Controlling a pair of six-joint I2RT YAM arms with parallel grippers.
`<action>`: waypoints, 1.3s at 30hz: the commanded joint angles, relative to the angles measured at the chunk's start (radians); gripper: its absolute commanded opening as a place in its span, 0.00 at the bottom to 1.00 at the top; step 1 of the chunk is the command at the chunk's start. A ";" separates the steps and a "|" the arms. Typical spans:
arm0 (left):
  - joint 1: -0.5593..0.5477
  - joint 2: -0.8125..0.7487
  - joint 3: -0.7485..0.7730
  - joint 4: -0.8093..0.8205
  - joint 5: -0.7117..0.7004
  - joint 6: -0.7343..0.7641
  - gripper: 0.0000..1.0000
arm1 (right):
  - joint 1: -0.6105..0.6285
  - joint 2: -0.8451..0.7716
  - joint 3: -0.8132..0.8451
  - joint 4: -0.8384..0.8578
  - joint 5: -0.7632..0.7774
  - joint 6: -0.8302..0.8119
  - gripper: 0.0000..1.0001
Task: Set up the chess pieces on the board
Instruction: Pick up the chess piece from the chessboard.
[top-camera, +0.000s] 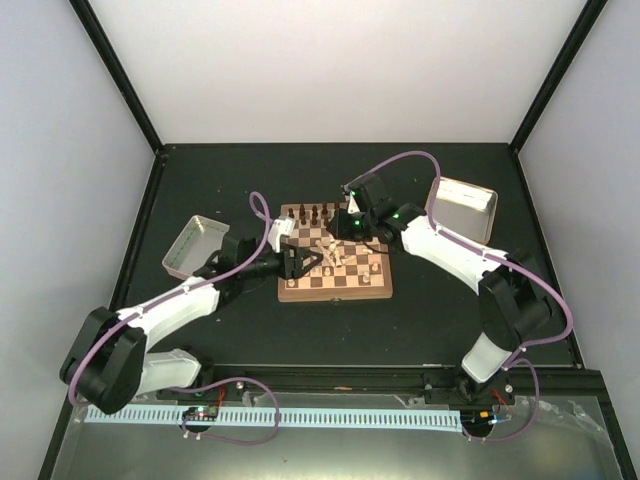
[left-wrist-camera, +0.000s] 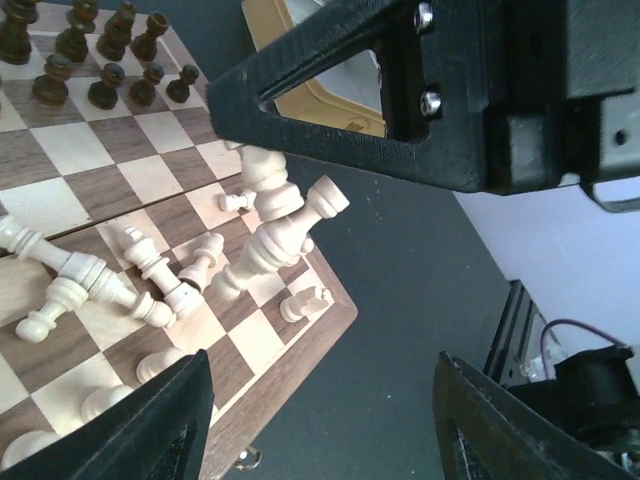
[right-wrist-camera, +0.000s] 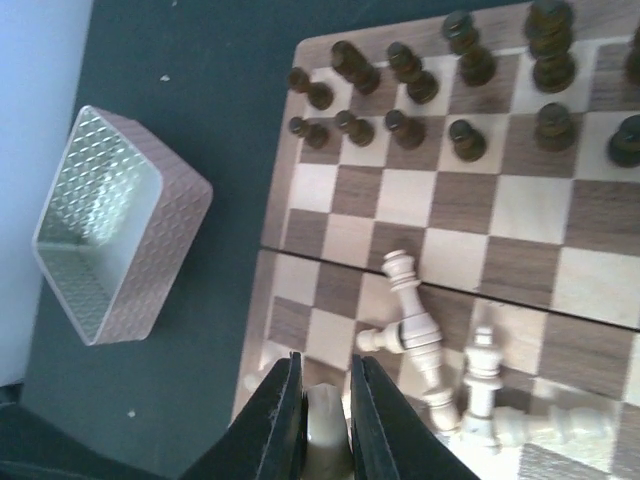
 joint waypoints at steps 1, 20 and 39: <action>-0.040 0.041 0.045 0.093 -0.034 0.126 0.59 | -0.004 -0.023 -0.001 0.046 -0.135 0.082 0.16; -0.048 0.180 0.131 0.112 0.030 0.360 0.46 | -0.005 -0.029 0.026 0.014 -0.319 0.139 0.16; -0.053 0.234 0.155 0.104 -0.088 0.322 0.45 | -0.019 -0.002 0.006 0.107 -0.173 0.169 0.15</action>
